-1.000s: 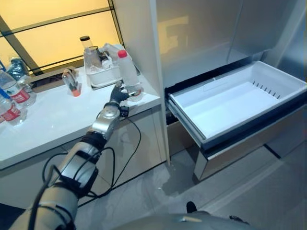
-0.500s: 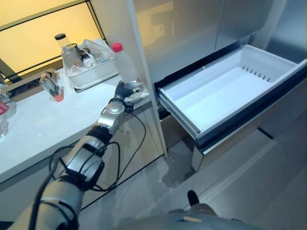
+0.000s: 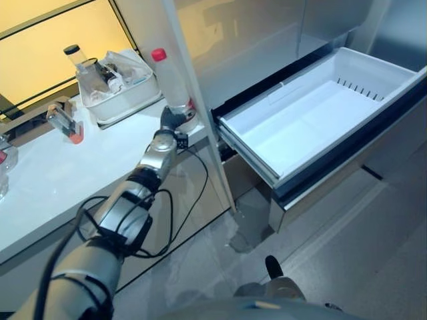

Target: Take the drinks into the refrigerator

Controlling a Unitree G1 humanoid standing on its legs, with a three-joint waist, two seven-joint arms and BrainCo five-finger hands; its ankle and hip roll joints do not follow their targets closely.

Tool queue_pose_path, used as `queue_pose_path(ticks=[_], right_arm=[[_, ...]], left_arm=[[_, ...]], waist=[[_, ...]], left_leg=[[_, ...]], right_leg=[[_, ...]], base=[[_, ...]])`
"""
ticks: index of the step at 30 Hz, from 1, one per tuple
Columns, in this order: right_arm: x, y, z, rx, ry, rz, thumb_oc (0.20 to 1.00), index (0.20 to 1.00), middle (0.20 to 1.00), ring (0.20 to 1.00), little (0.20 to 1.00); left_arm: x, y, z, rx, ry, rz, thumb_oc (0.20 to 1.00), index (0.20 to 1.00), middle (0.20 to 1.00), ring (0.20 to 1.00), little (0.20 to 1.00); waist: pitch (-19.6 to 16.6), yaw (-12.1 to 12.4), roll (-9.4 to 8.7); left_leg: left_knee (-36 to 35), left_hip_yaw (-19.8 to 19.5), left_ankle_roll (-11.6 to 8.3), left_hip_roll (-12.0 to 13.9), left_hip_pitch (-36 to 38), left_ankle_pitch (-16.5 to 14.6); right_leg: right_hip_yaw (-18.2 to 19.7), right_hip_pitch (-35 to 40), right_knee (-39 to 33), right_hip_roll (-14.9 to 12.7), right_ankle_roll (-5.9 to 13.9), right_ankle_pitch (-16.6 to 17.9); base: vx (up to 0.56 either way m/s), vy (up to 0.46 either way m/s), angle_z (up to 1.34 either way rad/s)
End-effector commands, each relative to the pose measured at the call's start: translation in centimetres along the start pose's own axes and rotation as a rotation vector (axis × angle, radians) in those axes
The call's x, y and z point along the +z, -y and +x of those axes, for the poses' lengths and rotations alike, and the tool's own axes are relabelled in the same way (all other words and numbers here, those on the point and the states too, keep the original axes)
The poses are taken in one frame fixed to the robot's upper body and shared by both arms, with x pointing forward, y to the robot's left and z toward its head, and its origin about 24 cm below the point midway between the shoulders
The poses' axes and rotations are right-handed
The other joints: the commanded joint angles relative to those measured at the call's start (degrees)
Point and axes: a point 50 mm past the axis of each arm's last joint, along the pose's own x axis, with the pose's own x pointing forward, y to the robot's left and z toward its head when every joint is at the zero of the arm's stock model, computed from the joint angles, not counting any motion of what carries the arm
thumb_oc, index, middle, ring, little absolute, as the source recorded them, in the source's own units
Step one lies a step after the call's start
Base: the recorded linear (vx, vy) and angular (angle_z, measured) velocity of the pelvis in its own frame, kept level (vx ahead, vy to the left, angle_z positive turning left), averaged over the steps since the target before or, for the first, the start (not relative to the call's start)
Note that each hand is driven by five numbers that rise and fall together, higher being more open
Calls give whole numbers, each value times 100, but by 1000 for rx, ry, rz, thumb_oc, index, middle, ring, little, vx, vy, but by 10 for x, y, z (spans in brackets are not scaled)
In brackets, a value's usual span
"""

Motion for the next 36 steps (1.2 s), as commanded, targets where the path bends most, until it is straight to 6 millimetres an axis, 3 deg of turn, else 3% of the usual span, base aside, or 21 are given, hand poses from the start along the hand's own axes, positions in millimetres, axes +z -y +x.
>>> queue_pose_path(ticks=[1,6,14,17,19,20,25,29,30,32,33,36], right_arm=[[10,5,1,-24,41,35,1000,1000,1000,1000,1000],[15,0,1,-12,48,72,1000,1000,1000,1000,1000],[19,-7,1,8,49,190,1000,1000,1000,1000,1000],[22,-1,1,-12,62,306,1000,1000,1000,1000,1000],[22,1,1,-15,66,320,1000,1000,1000,1000,1000],[27,10,1,-48,93,397,1000,1000,1000,1000,1000],[43,37,-1,-125,199,566,1000,1000,1000,1000,1000],[44,52,-2,-187,215,727,1000,1000,1000,1000,1000],[45,64,-3,-247,226,843,1000,1000,1000,1000,1000],[49,70,-4,-270,249,869,1000,1000,1000,1000,1000],[53,85,-7,-324,292,953,1000,1000,1000,1000,1000],[62,99,-14,-371,365,1029,1000,1000,1000,1000,1000]], left_arm=[[35,62,-11,-223,149,-127,200,200,200,200,200],[27,57,-32,-292,211,-174,200,200,200,200,200],[-2,16,-83,-376,246,-215,200,200,200,200,200],[-23,-4,-114,-405,209,-240,200,200,200,200,200],[-27,-9,-120,-404,199,-245,200,200,200,200,200],[-37,-18,-132,-392,172,-246,200,200,200,200,200],[-61,-29,-151,-362,80,-296,200,200,200,200,200],[-63,-34,-155,-339,75,-304,200,200,200,200,200],[-60,-38,-155,-314,91,-297,200,200,200,200,200],[-59,-39,-155,-310,98,-295,200,200,200,200,200],[-54,-42,-155,-318,119,-270,200,200,200,200,200],[-52,-45,-156,-309,134,-264,200,200,200,200,200]], waist=[[57,-392,1],[48,-161,-71],[33,223,-212],[24,373,-274],[9,390,-289],[-20,441,-313],[-102,497,-366],[-147,534,-390],[-179,557,-405],[-179,558,-412],[-206,548,-416],[-228,540,-422]], left_leg=[[38,-310,-189,176,-305,155],[38,-435,-180,172,-320,177],[38,-576,-160,171,-313,182],[38,-591,-144,185,-281,153],[38,-586,-138,185,-266,141],[38,-585,-127,187,-240,116],[38,-585,-98,179,-179,60],[38,-598,-86,174,-195,100],[38,-627,-72,163,-182,74],[38,-635,-67,156,-179,66],[38,-640,-60,149,-167,44],[38,-636,-54,146,-152,24]], right_leg=[[147,854,58,99,197,-977],[15,920,58,97,168,-1003],[-124,988,58,120,124,-1051],[-158,1038,58,125,114,-1091],[-158,1051,58,123,113,-1098],[-159,1084,58,117,112,-1116],[-174,1128,58,88,128,-1141],[-168,1104,58,84,126,-1094],[-190,1120,58,70,122,-1108],[-193,1127,58,64,120,-1107],[-194,1136,58,49,126,-1114],[-188,1144,58,39,134,-1127]], base=[[-32,-41,2],[-35,-34,8],[-15,-11,2],[2,1,-2],[0,0,0],[0,0,0],[13,9,0],[0,0,0],[0,0,0],[0,0,0],[0,0,0],[4,10,0]])
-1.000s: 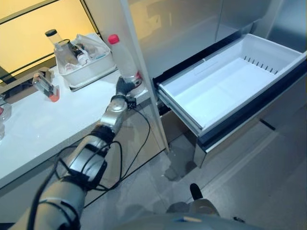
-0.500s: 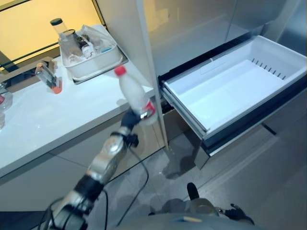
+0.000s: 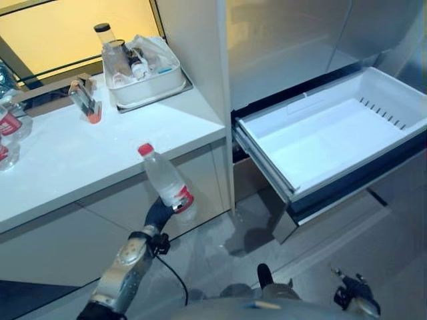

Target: Take the drinks into the refrigerator

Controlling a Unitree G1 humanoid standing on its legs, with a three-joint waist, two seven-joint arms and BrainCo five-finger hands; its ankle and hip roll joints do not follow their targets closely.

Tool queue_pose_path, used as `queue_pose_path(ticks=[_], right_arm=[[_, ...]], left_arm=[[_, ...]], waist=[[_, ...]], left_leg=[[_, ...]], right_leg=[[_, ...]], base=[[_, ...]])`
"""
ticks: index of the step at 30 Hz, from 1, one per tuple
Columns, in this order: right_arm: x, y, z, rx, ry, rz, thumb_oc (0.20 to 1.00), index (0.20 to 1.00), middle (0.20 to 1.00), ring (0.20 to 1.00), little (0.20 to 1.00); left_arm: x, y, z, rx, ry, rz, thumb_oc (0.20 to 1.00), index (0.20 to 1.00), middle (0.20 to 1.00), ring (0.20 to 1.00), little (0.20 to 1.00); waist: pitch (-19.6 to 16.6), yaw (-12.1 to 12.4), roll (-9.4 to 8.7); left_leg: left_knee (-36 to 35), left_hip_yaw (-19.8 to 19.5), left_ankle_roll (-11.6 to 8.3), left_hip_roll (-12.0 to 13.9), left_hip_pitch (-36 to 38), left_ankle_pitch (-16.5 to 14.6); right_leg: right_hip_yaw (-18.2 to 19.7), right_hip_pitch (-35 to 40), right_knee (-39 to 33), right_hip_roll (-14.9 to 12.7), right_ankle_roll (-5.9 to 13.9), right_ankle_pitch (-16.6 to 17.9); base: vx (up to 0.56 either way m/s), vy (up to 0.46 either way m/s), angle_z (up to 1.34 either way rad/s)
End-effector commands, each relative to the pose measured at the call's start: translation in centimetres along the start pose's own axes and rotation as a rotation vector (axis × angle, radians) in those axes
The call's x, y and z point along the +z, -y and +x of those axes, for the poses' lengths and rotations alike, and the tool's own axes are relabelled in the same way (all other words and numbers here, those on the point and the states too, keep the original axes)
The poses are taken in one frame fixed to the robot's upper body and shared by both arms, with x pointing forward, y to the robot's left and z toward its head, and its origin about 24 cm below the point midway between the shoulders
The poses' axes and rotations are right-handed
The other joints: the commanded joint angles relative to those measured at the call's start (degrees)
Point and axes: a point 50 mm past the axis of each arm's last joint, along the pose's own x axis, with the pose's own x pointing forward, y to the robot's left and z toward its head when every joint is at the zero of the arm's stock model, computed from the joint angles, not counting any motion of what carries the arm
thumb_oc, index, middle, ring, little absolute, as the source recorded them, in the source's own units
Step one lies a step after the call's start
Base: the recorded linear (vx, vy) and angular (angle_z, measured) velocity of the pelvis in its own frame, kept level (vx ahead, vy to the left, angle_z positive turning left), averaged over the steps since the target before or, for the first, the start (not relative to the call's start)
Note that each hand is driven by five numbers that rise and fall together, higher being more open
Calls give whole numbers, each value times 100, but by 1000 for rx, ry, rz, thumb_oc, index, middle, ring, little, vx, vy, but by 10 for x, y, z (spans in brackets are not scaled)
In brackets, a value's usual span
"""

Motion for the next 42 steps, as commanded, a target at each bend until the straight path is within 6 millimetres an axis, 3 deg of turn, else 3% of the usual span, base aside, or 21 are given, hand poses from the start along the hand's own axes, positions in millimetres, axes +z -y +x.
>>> queue_pose_path(ticks=[1,2,3,4,5,7,9,10,13,14,16,19,20,24,29,36,42], right_arm=[[42,11,5,-84,171,189,1000,1000,1000,1000,1000],[48,11,4,-90,199,205,1000,1000,1000,1000,1000],[76,8,-2,-90,334,285,1000,1000,1000,1000,1000],[76,8,-3,-92,333,284,1000,1000,1000,1000,1000],[105,4,-15,-73,487,287,1000,1000,1000,1000,1000],[116,1,-22,-60,550,301,1000,1000,1000,1000,1000],[151,-9,-49,31,760,248,1000,1000,1000,1000,1000],[151,-9,-49,30,759,247,1000,1000,1000,1000,1000],[182,-27,-85,188,960,193,1000,1000,1000,1000,1000],[182,-27,-85,187,959,192,1000,1000,1000,1000,1000],[200,-32,-112,270,1110,85,1000,1000,1000,1000,1000],[207,-34,-124,303,1174,49,1000,1000,1000,1000,1000],[218,-41,-142,376,1267,-26,1000,1000,1000,1000,1000],[233,-53,-167,520,1391,-155,1000,1000,1000,1000,1000],[248,-68,-185,625,1479,-216,1000,1000,1000,1000,1000],[271,-86,-207,692,1611,-358,1000,1000,1000,1000,1000],[284,-110,-207,787,1575,-463,1000,1000,1000,1000,1000]], left_arm=[[72,10,8,-87,345,32,200,200,200,200,200],[72,9,7,-79,348,29,200,200,200,200,200],[70,5,7,-46,353,20,200,200,200,200,200],[70,6,7,-47,353,21,200,200,200,200,200],[69,1,6,-7,358,24,200,200,200,200,200],[67,1,6,4,355,20,200,200,200,200,200],[64,-1,7,20,341,50,200,200,200,200,200],[64,-1,7,20,340,50,200,200,200,200,200],[65,1,12,-16,326,106,200,200,200,200,200],[65,1,12,-16,326,107,200,200,200,200,200],[68,1,12,-50,322,152,200,200,200,200,200],[64,2,14,-70,306,157,200,200,200,200,200],[61,4,16,-83,288,171,200,200,200,200,200],[48,6,19,-118,228,209,200,200,200,200,200],[40,12,23,-154,194,230,200,200,200,200,200],[52,17,28,-179,239,281,200,200,200,200,200],[67,20,32,-210,284,356,200,200,200,200,200]], waist=[[-289,-92,-93],[-296,-93,-93],[-315,-117,-76],[-319,-109,-76],[-332,-153,-53],[-341,-174,-42],[-352,-243,-22],[-353,-240,-24],[-370,-322,-7],[-370,-316,-9],[-411,-363,-5],[-432,-377,-6],[-442,-389,-16],[-465,-374,-51],[-522,-298,-106],[-599,-148,-185],[-634,-12,-245]], left_leg=[[34,-393,19,-7,-379,83],[34,-387,24,-9,-369,74],[34,-363,27,-9,-377,92],[34,-359,27,-8,-375,90],[34,-332,36,-13,-347,70],[34,-318,38,-10,-329,60],[34,-275,52,-17,-293,40],[34,-275,52,-17,-291,39],[34,-239,61,-16,-261,32],[34,-236,61,-15,-258,31],[34,-198,57,-6,-232,22],[34,-168,51,8,-217,23],[34,-149,48,11,-220,30],[34,-120,58,13,-189,2],[34,-112,64,5,-175,-5],[34,-162,51,15,-194,22],[34,-227,38,16,-152,-8]], right_leg=[[12,794,60,-72,227,-1068],[23,795,60,-76,227,-1066],[55,770,60,-79,221,-1028],[59,770,60,-78,220,-1028],[87,778,62,-84,219,-1039],[101,782,66,-88,217,-1040],[134,779,96,-99,214,-1044],[134,781,97,-99,214,-1045],[187,761,141,-95,206,-1049],[189,762,142,-94,206,-1049],[201,765,145,-80,205,-1059],[205,775,140,-73,207,-1068],[211,769,144,-62,203,-1072],[235,789,159,-52,208,-1107],[224,803,191,-53,212,-1122],[143,809,208,-66,206,-1110],[57,896,200,-93,216,-1146]], base=[[0,0,0],[0,0,0],[0,0,0],[0,0,0],[0,0,0],[0,0,0],[0,0,0],[0,0,0],[0,5,-3],[4,5,-5],[4,2,-2],[0,0,0],[0,0,0],[0,0,0],[0,0,0],[1,-2,0],[2,-3,1]])
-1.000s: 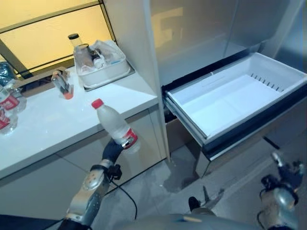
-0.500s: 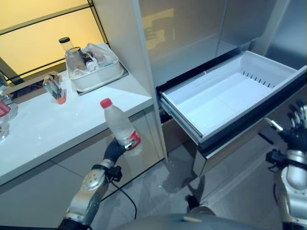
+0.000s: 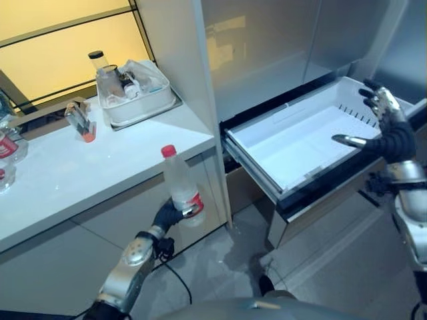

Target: Take the drinks into the refrigerator

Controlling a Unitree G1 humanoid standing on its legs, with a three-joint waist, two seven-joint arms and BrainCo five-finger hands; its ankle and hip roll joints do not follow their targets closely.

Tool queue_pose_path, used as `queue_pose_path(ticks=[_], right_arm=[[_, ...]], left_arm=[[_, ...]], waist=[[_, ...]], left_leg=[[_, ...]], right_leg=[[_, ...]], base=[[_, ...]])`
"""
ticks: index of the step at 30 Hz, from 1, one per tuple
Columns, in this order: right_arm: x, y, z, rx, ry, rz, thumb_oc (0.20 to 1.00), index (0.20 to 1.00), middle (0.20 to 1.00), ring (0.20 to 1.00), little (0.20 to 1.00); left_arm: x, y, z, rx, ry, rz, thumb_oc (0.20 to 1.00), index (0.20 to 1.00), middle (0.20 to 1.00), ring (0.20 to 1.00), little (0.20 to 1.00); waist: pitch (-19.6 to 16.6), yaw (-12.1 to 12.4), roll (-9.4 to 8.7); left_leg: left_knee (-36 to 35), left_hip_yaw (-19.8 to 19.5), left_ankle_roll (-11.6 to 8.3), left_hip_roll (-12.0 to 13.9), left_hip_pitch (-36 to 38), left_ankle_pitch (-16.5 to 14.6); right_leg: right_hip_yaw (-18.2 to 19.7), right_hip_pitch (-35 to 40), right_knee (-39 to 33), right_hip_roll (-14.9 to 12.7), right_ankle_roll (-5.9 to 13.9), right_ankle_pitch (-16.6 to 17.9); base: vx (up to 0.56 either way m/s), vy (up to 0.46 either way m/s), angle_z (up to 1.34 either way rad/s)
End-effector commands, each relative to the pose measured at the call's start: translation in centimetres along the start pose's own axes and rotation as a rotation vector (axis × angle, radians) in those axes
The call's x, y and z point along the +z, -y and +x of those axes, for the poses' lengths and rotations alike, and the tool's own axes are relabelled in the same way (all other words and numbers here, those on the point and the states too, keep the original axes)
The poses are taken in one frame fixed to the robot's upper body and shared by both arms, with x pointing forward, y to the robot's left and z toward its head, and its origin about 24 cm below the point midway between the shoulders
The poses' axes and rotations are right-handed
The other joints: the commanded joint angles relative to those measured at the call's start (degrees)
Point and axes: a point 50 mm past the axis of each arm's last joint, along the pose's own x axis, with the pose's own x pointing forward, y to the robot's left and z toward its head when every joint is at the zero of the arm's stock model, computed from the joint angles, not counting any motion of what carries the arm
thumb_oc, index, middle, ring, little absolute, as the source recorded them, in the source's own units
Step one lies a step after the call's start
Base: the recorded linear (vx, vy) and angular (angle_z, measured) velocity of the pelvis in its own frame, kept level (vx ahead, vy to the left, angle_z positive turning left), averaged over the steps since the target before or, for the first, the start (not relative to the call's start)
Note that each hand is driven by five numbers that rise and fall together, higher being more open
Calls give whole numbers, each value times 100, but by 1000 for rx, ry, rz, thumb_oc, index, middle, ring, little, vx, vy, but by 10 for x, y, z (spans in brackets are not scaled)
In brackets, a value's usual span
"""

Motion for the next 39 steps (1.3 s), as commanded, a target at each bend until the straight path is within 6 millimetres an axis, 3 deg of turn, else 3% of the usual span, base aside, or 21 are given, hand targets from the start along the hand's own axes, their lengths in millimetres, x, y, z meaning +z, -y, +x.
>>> queue_pose_path(ticks=[1,9,14,19,34,39], right_arm=[[3,3,27,60,21,-1,1000,1000,1000,1000,1000],[-17,-27,76,368,-131,-60,1000,1000,1000,1000,1000],[-23,-38,93,387,-167,-85,1000,1000,1000,1000,1000],[-24,-39,99,349,-172,-60,1000,1000,1000,1000,1000],[5,-62,118,358,-61,95,1000,1000,1000,1000,1000],[21,-57,110,328,20,133,1000,1000,1000,1000,1000]], left_arm=[[82,-10,22,-61,326,213,200,200,200,200,200],[105,6,49,-125,371,283,200,200,200,200,200],[124,12,56,-99,451,333,200,200,200,200,200],[134,15,56,-67,506,380,200,200,200,200,200],[156,28,65,-14,605,404,200,200,200,200,200],[173,29,46,-41,703,365,200,200,200,200,200]], waist=[[-211,188,-354],[-201,361,-427],[-167,427,-403],[-143,484,-372],[-152,540,-348],[-172,533,-324]], left_leg=[[39,-359,21,29,-205,0],[39,-463,-40,40,-226,55],[39,-548,-54,35,-264,75],[39,-630,-52,23,-314,94],[39,-777,-53,-5,-393,122],[39,-791,-47,-7,-385,110]], right_leg=[[-95,920,200,-128,173,-1161],[-235,961,230,-113,170,-1163],[-341,972,249,-143,173,-1173],[-442,974,261,-166,170,-1192],[-627,1013,271,-216,167,-1226],[-641,1024,276,-232,169,-1230]], base=[[7,-26,6],[-4,-18,8],[9,-9,10],[8,-6,7],[5,-7,8],[0,0,0]])
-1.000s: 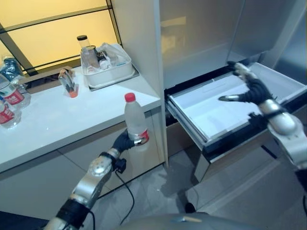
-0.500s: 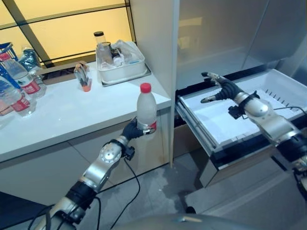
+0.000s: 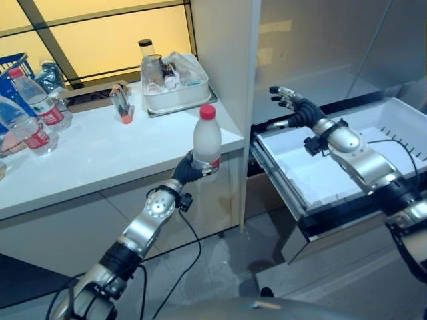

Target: Take the drinks into the refrigerator

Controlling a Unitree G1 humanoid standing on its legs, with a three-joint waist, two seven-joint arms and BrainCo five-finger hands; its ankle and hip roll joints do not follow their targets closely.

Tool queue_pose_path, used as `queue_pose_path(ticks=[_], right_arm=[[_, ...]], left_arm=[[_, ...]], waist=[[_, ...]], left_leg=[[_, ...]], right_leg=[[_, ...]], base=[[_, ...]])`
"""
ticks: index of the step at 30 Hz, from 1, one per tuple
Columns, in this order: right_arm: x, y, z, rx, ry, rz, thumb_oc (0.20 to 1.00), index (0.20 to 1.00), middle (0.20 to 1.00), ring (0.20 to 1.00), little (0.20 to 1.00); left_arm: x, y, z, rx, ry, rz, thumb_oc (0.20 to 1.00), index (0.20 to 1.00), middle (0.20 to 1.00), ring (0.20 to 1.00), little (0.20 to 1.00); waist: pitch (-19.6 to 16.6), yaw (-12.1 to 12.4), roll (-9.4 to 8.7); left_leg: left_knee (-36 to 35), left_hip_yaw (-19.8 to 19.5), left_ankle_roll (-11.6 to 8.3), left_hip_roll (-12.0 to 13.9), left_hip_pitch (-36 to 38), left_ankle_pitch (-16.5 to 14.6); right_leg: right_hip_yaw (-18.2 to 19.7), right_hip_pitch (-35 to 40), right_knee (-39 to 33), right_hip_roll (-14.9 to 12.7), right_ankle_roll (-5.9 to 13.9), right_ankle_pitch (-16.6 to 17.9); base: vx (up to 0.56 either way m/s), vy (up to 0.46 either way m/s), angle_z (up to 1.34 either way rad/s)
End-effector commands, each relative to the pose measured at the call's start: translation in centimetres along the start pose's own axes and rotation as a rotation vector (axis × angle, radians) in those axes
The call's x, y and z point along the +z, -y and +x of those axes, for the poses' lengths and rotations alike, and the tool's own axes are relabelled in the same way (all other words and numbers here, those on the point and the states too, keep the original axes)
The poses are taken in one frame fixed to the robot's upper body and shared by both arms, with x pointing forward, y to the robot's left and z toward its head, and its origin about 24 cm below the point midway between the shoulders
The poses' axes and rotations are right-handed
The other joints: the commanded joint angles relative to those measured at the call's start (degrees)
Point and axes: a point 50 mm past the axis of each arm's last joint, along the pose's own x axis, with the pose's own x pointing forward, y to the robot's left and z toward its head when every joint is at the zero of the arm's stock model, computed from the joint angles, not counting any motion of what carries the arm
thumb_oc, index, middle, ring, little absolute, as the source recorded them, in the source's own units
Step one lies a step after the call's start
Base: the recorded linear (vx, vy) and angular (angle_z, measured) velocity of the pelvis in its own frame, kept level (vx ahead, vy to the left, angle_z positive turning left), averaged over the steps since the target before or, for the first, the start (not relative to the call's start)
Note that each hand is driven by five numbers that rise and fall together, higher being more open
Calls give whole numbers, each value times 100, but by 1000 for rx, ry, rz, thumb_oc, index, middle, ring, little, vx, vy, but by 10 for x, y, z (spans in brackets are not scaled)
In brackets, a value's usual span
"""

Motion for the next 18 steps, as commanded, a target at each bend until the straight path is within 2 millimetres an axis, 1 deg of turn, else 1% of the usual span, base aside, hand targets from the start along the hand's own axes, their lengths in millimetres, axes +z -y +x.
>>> queue_pose_path(ticks=[1,2,3,4,5,6,8,9,12,15,18], right_arm=[[42,14,-10,-59,216,5,1000,1000,1000,1000,1000],[41,14,-11,-60,214,6,1000,1000,1000,1000,1000],[44,4,-27,-25,261,44,1000,1000,1000,1000,1000],[44,4,-27,-25,259,45,1000,1000,1000,1000,1000],[42,0,-35,-12,269,61,1000,1000,1000,1000,1000],[42,-4,-38,1,270,65,1000,1000,1000,1000,1000],[42,-6,-40,13,272,59,1000,1000,1000,1000,1000],[42,-9,-44,30,278,72,1000,1000,1000,1000,1000],[41,-12,-48,32,276,82,1000,1000,1000,1000,1000],[37,-17,-50,44,263,90,1000,1000,1000,1000,1000],[34,-20,-46,47,248,80,1000,1000,1000,1000,1000]], left_arm=[[83,-20,7,24,418,-4,200,200,200,200,200],[83,-19,7,22,416,-4,200,200,200,200,200],[77,-19,-2,19,401,-30,200,200,200,200,200],[77,-19,-2,18,399,-31,200,200,200,200,200],[74,-17,-8,-4,387,-41,200,200,200,200,200],[73,-17,-11,-14,385,-40,200,200,200,200,200],[73,-16,-13,-23,382,-44,200,200,200,200,200],[70,-15,-15,-36,370,-57,200,200,200,200,200],[64,-11,-16,-49,345,-81,200,200,200,200,200],[61,-7,-15,-56,331,-95,200,200,200,200,200],[59,-4,-13,-61,323,-96,200,200,200,200,200]], waist=[[-127,52,-234],[-136,59,-240],[-138,52,-230],[-143,57,-235],[-135,54,-232],[-133,58,-236],[-133,58,-235],[-141,59,-241],[-156,38,-251],[-167,21,-273],[-182,19,-283]], left_leg=[[6,-259,-19,-80,-323,62],[6,-261,-19,-80,-323,62],[6,-269,-9,-74,-356,86],[6,-270,-8,-77,-336,58],[6,-274,-5,-72,-358,88],[6,-275,-4,-74,-338,61],[6,-270,-4,-70,-336,60],[6,-266,-5,-56,-358,85],[6,-250,-7,-46,-347,85],[6,-246,-4,-35,-335,84],[6,-234,2,-36,-330,80]], right_leg=[[-104,831,276,-196,238,-1136],[-107,833,275,-196,238,-1136],[-111,812,273,-199,233,-1129],[-115,837,264,-203,234,-1151],[-130,814,272,-202,228,-1139],[-137,838,263,-206,230,-1163],[-135,842,259,-209,232,-1163],[-121,816,260,-206,230,-1142],[-117,824,254,-203,227,-1148],[-105,817,265,-199,226,-1151],[-77,805,281,-197,225,-1150]], base=[[0,0,0],[-8,-4,4],[2,-4,5],[-23,-13,5],[-3,-10,4],[0,0,0],[0,0,0],[-37,-3,0],[-11,-1,0],[0,0,0],[0,0,0]])
